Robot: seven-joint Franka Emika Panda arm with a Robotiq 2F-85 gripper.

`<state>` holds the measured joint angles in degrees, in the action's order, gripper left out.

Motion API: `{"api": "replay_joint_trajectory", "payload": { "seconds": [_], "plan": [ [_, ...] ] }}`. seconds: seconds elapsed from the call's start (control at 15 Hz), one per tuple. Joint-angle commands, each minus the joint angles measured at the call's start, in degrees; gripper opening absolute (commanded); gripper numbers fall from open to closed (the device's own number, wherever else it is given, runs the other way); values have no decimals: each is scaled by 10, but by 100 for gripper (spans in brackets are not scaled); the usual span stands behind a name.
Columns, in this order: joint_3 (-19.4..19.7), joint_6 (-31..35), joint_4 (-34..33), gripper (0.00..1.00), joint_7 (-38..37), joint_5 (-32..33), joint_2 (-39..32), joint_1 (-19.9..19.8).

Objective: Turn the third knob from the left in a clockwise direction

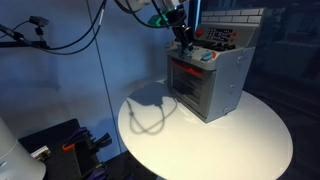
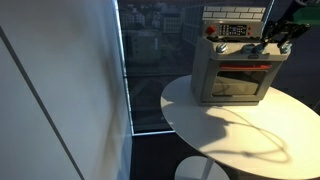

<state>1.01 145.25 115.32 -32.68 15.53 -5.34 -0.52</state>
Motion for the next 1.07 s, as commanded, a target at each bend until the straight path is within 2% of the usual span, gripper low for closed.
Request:
{"api": "replay_joint_trajectory", "payload": {
  "seconds": [0.0, 0.07, 0.13, 0.67, 1.0],
  "plan": [
    [7, 5, -10, 75, 10, 2, -5, 8],
    [7, 5, -10, 76, 10, 3, -5, 9],
    [7, 5, -10, 81, 9, 4, -5, 10],
    [9, 2, -21, 79, 5, 6, -13, 13],
    [11, 1, -30, 81, 3, 7, -21, 14]
  ]
}}
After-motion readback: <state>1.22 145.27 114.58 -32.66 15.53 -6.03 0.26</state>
